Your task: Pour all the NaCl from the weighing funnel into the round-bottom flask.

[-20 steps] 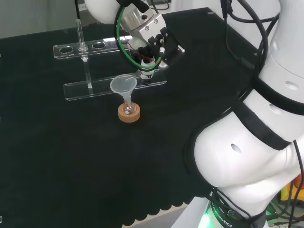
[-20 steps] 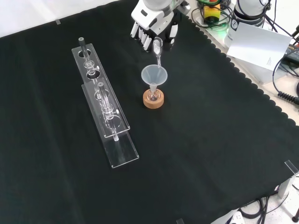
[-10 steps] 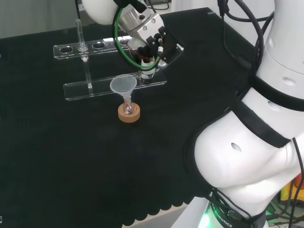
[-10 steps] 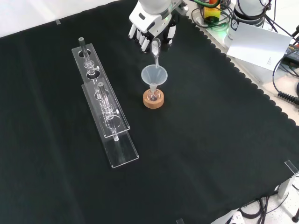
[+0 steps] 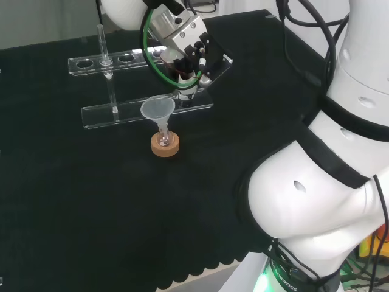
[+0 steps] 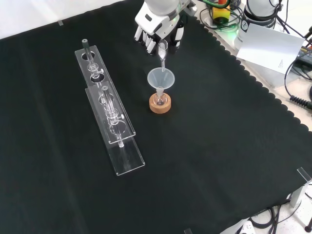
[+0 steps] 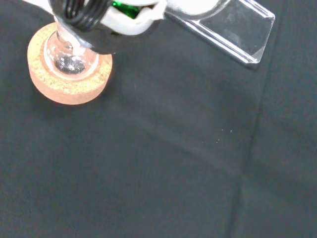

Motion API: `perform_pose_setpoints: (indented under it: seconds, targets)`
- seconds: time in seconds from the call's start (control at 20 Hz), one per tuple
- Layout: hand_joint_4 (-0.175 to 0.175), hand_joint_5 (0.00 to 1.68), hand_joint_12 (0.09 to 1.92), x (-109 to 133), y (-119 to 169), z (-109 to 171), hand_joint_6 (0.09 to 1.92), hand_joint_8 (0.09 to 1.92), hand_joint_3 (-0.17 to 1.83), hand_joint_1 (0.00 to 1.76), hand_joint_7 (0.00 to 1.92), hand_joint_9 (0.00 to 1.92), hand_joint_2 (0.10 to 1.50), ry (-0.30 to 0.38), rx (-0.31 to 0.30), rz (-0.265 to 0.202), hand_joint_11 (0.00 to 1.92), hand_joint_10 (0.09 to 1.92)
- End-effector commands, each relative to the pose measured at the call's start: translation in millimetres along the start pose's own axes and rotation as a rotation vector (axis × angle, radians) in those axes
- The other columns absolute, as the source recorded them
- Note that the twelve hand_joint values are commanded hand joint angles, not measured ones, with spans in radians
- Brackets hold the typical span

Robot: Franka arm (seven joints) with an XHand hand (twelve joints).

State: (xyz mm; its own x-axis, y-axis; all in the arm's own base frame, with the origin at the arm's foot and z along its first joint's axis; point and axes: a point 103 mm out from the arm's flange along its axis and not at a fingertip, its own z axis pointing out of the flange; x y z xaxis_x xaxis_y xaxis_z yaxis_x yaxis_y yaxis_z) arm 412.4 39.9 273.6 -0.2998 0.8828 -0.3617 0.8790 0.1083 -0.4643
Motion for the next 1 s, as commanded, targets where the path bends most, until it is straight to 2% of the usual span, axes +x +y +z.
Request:
perform_pose_setpoints:
  seconds: [0.05,0.4,0.6,0.9,0.95,1.0]
  targets:
    - [-0.175,1.04,1.14,-3.5,10.1,4.6,0.93,0.91,0.21,1.26,1.07,1.14,0.98,-0.025,0.025,0.003,0.71,0.4]
    - [-0.175,1.04,1.14,-5.8,11.1,3.7,0.93,0.91,0.19,1.26,1.07,1.13,0.99,-0.028,0.033,0.002,0.71,0.4]
    - [-0.175,1.04,1.14,-2.9,9.3,1.9,0.93,0.91,0.18,1.26,1.07,1.13,0.99,-0.052,0.038,0.024,0.71,0.4]
    - [-0.175,1.04,1.13,-0.7,8.0,-2.0,0.93,0.91,0.17,1.26,1.06,1.13,1.0,-0.075,0.042,0.024,0.72,0.4]
    - [-0.049,1.06,1.13,-0.1,8.0,-2.7,0.93,0.86,0.27,1.19,1.08,1.13,0.94,-0.084,0.043,0.024,0.72,0.4]
    - [0.052,1.07,1.13,1.3,7.9,-3.6,0.94,0.8,0.39,1.14,1.1,1.13,0.88,-0.092,0.043,0.024,0.72,0.4]
